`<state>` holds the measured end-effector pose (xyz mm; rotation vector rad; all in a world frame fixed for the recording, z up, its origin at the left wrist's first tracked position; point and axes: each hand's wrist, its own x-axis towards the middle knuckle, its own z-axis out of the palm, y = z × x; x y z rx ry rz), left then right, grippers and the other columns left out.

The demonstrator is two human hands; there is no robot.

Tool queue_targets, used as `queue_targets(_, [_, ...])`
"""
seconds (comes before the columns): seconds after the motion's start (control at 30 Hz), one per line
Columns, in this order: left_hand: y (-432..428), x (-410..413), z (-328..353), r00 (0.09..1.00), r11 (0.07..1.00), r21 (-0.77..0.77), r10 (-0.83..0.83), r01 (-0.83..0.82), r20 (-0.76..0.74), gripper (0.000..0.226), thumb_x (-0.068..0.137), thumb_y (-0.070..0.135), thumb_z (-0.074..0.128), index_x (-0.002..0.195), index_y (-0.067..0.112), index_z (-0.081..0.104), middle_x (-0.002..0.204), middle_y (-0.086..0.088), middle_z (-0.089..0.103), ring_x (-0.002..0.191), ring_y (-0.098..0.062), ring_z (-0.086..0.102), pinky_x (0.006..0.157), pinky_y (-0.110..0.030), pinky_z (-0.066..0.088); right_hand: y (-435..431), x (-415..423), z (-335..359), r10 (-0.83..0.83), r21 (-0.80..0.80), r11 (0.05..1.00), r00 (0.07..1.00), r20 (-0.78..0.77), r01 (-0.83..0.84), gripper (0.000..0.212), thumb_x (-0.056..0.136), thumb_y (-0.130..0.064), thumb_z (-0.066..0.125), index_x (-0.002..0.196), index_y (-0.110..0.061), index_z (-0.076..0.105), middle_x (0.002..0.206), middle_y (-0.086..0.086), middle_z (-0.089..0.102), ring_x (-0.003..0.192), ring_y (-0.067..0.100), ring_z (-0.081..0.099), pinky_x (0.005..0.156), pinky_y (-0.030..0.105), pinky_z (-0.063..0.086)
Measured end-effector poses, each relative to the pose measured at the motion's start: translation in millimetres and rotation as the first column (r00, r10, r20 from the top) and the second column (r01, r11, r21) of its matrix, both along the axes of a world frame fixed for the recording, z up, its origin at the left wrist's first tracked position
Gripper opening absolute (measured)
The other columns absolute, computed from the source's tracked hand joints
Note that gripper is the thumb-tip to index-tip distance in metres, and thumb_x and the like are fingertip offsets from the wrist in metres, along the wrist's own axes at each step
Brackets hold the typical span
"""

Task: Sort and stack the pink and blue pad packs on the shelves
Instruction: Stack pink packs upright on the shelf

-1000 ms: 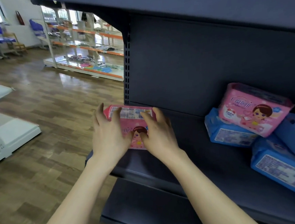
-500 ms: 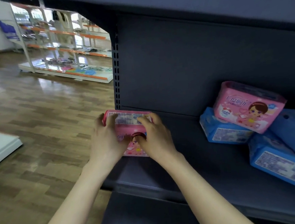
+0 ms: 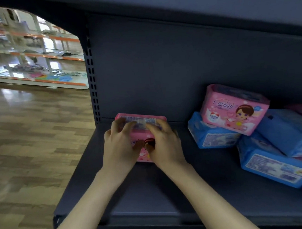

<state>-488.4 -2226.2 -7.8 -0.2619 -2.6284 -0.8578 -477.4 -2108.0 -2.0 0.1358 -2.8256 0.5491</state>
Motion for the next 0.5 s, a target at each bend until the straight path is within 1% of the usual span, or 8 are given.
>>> queue_targets(0.07, [7, -8, 3, 0.999, 0.999, -0.034, -0.035, 0.034, -0.004, 0.059, 0.079, 0.017, 0.070, 0.134, 0.011, 0.048, 0.140, -0.011, 0.039, 0.127, -0.029, 0.038, 0.103, -0.034, 0.025, 8, -6, 3, -0.015, 0.016, 1.000, 1.000, -0.023, 0.015, 0.057, 0.086, -0.017, 0.060, 0.139, -0.026, 0.040, 0.145, 0.001, 0.032, 0.125, 0.030, 0.041, 0.101, 0.032, 0.033])
queue_targets(0.17, [17, -22, 7, 0.997, 0.996, -0.042, -0.079, 0.079, 0.008, 0.059, 0.083, 0.020, 0.067, 0.137, 0.014, 0.045, 0.142, -0.008, 0.035, 0.129, -0.025, 0.037, 0.105, -0.031, 0.022, 19, -18, 8, -0.037, 0.043, 0.998, 0.998, -0.054, 0.040, 0.056, 0.085, -0.015, 0.061, 0.137, -0.025, 0.042, 0.143, 0.004, 0.034, 0.123, 0.032, 0.043, 0.103, 0.034, 0.033])
queue_targets(0.3, [27, -40, 10, 0.994, 0.993, -0.061, -0.104, 0.105, 0.026, 0.060, 0.084, 0.019, 0.065, 0.139, 0.017, 0.041, 0.144, -0.007, 0.030, 0.127, -0.028, 0.039, 0.107, -0.031, 0.023, 28, -36, 10, -0.063, 0.061, 0.996, 0.997, -0.047, 0.066, 0.057, 0.087, -0.016, 0.060, 0.139, -0.026, 0.039, 0.144, 0.005, 0.033, 0.122, 0.034, 0.042, 0.103, 0.036, 0.035])
queue_targets(0.4, [32, -54, 9, 0.994, 0.991, -0.081, -0.105, 0.108, 0.037, 0.062, 0.083, 0.019, 0.067, 0.139, 0.019, 0.041, 0.145, -0.006, 0.028, 0.127, -0.030, 0.038, 0.107, -0.032, 0.024, 34, -47, 9, -0.081, 0.062, 0.995, 0.996, -0.040, 0.084, 0.057, 0.088, -0.017, 0.059, 0.140, -0.029, 0.037, 0.145, 0.005, 0.032, 0.121, 0.035, 0.042, 0.096, 0.035, 0.040])
queue_targets(0.5, [39, -67, 7, 0.994, 0.993, -0.058, -0.103, 0.105, 0.042, 0.062, 0.082, 0.016, 0.067, 0.139, 0.021, 0.041, 0.144, -0.005, 0.029, 0.126, -0.032, 0.039, 0.104, -0.034, 0.030, 41, -57, 7, -0.093, 0.059, 0.994, 0.995, -0.040, 0.095, 0.057, 0.089, -0.017, 0.057, 0.140, -0.030, 0.036, 0.145, 0.004, 0.031, 0.120, 0.035, 0.041, 0.093, 0.035, 0.041])
